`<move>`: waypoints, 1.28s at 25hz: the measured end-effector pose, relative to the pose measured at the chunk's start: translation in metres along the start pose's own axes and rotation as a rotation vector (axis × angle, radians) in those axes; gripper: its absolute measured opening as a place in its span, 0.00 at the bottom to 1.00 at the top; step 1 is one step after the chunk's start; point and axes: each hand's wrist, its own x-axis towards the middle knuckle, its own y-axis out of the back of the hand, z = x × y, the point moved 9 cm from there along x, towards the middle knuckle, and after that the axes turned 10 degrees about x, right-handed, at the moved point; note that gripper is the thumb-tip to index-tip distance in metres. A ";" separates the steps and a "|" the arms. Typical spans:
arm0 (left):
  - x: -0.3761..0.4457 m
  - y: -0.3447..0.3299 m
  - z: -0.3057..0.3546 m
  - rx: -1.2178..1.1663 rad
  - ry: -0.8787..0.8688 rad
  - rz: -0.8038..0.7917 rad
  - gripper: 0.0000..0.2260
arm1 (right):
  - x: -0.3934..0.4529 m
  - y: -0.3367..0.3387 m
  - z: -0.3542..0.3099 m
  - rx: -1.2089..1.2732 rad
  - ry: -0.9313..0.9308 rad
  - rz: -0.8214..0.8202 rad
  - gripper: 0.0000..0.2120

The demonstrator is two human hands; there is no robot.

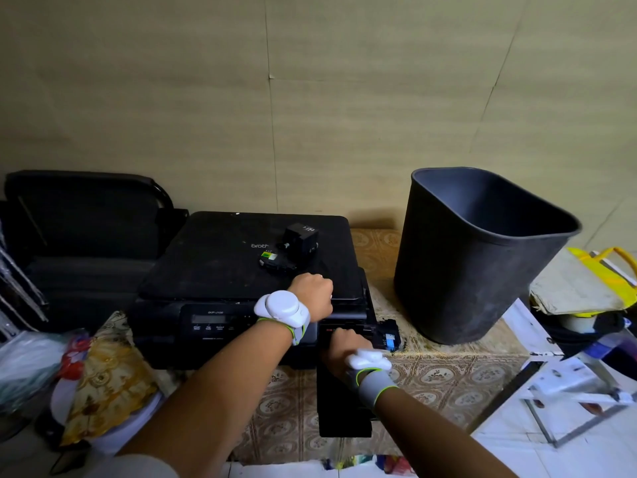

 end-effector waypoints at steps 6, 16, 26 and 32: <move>0.000 -0.002 0.000 -0.004 -0.001 -0.001 0.14 | -0.006 -0.006 0.010 0.042 -0.016 -0.035 0.20; -0.002 0.005 0.001 -0.010 0.009 -0.053 0.13 | -0.022 0.008 0.031 0.058 0.000 -0.084 0.23; 0.007 0.020 0.008 0.038 -0.027 -0.165 0.15 | -0.027 0.066 0.087 0.020 -0.102 -0.094 0.18; 0.008 0.022 0.014 0.036 -0.041 -0.167 0.14 | -0.007 0.068 0.106 0.104 -0.131 -0.113 0.09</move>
